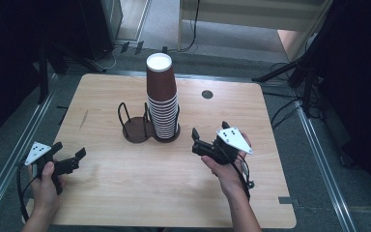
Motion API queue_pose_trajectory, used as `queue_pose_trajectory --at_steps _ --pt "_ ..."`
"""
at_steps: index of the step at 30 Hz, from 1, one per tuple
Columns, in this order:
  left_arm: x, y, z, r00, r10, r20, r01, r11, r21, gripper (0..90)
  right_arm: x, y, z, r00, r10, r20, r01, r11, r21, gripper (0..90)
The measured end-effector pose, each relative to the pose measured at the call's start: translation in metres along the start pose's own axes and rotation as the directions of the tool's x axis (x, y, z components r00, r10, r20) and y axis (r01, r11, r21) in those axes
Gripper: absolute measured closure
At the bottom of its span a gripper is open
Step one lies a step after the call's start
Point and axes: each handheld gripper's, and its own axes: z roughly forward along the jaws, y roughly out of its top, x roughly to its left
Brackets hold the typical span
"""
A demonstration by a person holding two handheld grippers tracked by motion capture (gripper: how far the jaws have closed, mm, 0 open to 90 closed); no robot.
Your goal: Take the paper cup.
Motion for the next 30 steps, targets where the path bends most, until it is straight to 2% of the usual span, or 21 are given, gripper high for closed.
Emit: queue_pose_trajectory --at_steps 6,10,30 --pt "-0.001 0.0 0.0 1.0 0.004 -0.002 -0.004 1.0 -0.004 1.9 0.01 0.005 0.008 0.9995 0.011 -0.029 -0.011 1.0 0.001 2.1" --pt "-0.001 0.0 0.0 0.9999 0.011 -0.004 -0.011 0.9999 -0.002 1.9 0.017 0.007 0.013 0.9994 -0.007 -0.035 0.007 1.0 0.001 2.1" --pt "-0.001 0.0 0.001 0.9999 0.011 -0.002 -0.011 0.9999 -0.004 1.9 0.047 0.028 0.035 0.996 -0.012 -0.088 0.01 1.0 -0.027 2.1"
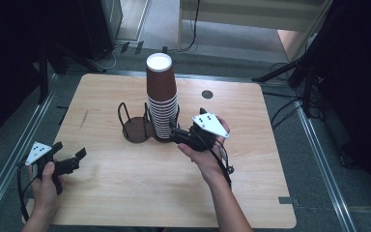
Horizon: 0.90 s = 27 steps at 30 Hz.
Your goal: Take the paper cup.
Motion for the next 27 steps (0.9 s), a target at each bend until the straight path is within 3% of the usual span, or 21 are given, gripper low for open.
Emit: queue_pose_trajectory --at_steps 13,27 --pt "0.001 0.0 0.0 1.0 -0.003 0.005 0.003 1.0 0.002 1.9 0.016 0.012 0.016 0.9994 -0.019 -0.029 0.018 1.0 -0.009 2.1" --pt "0.001 0.001 0.003 1.0 -0.002 0.003 0.002 0.9999 0.014 1.9 0.024 0.022 0.03 0.9987 -0.022 -0.046 0.021 1.0 -0.015 2.1"
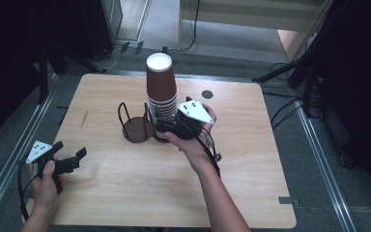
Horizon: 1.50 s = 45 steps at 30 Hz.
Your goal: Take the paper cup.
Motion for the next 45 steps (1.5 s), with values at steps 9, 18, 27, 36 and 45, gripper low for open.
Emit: queue_pose_trajectory --at_steps 9,18,27,36,45 --pt "0.001 -0.001 -0.001 0.9999 -0.006 0.013 0.006 1.0 -0.004 1.9 0.008 0.004 0.012 0.9998 -0.013 -0.013 0.013 1.0 -0.003 3.5" --pt "0.001 -0.001 -0.001 0.9998 -0.007 0.02 0.007 1.0 0.004 1.9 0.011 0.004 0.027 0.9993 -0.012 0.035 0.013 1.0 -0.016 4.3" --pt "0.001 0.0 -0.001 0.9997 -0.012 0.021 0.011 0.9999 0.005 1.9 0.012 0.004 0.041 0.9981 -0.029 0.054 0.029 1.0 -0.007 3.4" --pt "0.001 0.0 -0.001 0.9997 -0.011 0.023 0.011 0.9999 0.006 2.0 0.013 0.008 0.049 0.9981 -0.025 0.056 0.025 1.0 -0.01 1.8" --pt "0.001 0.0 -0.001 0.9997 -0.009 0.024 0.009 0.9999 0.007 2.0 0.015 0.012 0.057 0.9973 -0.027 0.069 0.029 0.999 -0.024 1.1"
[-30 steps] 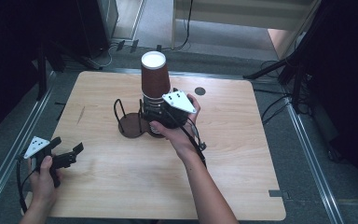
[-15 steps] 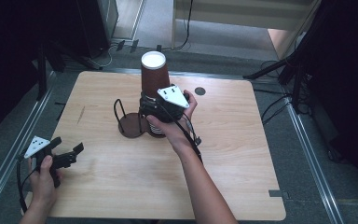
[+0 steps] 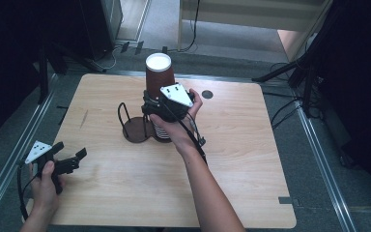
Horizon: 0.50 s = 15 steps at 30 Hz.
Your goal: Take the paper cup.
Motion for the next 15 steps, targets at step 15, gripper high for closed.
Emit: queue_pose_trajectory --at_steps 15 --pt "-0.0004 0.0001 0.0002 1.0 0.0 -0.009 0.0 1.0 0.001 5.3 0.0016 0.0065 0.0031 0.9996 0.017 0.024 -0.017 0.999 -0.035 4.6"
